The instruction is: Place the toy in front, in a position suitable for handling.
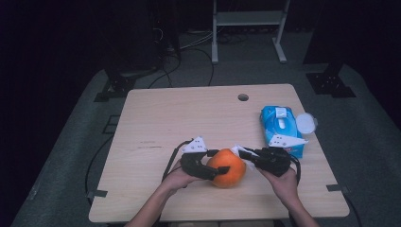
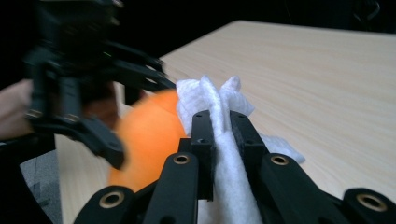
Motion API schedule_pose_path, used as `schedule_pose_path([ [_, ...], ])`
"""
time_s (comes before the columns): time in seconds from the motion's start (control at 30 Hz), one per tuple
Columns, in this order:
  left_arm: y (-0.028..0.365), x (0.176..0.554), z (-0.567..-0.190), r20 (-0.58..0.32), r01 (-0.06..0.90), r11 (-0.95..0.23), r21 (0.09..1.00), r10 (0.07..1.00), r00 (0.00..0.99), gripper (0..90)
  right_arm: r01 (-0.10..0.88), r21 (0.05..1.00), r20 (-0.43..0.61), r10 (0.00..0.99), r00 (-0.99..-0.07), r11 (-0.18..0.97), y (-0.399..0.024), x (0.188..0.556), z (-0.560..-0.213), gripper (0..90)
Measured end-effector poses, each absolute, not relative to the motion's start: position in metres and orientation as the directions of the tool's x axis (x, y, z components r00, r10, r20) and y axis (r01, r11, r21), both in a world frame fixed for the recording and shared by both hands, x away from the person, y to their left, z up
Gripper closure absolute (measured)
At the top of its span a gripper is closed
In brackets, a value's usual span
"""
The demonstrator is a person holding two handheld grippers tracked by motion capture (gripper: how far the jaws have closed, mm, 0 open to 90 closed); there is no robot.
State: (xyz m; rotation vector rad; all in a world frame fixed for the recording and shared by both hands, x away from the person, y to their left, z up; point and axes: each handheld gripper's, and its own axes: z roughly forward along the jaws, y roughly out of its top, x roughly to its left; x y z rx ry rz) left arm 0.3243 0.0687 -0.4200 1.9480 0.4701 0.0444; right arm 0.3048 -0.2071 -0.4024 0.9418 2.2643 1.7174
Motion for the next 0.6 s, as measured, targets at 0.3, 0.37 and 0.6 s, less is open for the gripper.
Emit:
schedule_pose_path([
  [0.3,0.058,0.317,-0.419,-0.133,0.265,-0.342,0.902,0.365,0.921,22.1,0.277,0.93,0.123,0.508,-0.852,0.24,-0.184,0.29,-0.392,80.1],
  [0.37,0.062,0.319,-0.418,-0.126,0.239,-0.337,0.911,0.325,0.937,14.7,0.293,0.929,0.145,0.507,-0.849,0.227,-0.188,0.294,-0.395,80.2],
  [0.6,0.061,0.32,-0.428,-0.074,0.2,-0.361,0.911,0.334,0.94,21.0,0.315,0.928,0.17,0.525,-0.834,0.198,-0.199,0.302,-0.4,79.9],
])
